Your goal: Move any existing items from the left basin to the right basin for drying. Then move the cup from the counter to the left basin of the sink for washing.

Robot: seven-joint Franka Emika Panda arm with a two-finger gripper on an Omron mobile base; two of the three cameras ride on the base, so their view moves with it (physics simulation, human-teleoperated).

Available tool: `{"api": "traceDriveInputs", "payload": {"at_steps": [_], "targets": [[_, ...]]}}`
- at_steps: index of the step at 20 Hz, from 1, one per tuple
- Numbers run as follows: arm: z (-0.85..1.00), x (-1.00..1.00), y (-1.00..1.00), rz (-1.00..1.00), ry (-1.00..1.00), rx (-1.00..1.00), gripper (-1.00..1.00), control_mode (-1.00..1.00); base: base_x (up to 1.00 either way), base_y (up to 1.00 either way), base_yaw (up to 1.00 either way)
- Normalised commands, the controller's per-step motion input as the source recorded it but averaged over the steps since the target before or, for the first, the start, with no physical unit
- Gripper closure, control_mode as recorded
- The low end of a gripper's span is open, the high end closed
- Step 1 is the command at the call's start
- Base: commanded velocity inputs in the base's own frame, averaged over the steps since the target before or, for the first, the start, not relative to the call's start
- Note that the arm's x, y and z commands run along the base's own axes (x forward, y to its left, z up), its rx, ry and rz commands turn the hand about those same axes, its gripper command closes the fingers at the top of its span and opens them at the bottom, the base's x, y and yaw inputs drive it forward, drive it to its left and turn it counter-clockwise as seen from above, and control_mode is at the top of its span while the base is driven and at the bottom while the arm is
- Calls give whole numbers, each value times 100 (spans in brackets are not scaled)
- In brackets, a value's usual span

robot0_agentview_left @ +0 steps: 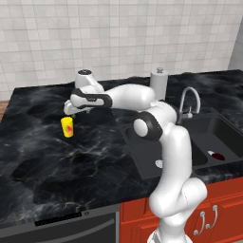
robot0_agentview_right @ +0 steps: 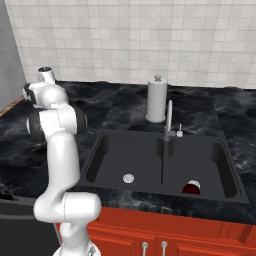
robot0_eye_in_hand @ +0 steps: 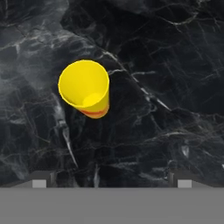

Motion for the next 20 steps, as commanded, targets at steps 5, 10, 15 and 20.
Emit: {"api": "traceDriveInputs", "payload": {"at_steps": [5,10,15,20], "targets": [[-2,6,18,0,0,0,-100,-100,0,0,0],[-5,6,12,0,0,0,-100,-100,0,0,0],[-6,4,7,0,0,0,-100,-100,0,0,0],[-6,4,4,0,-1,0,-100,-100,0,0,0]]}}
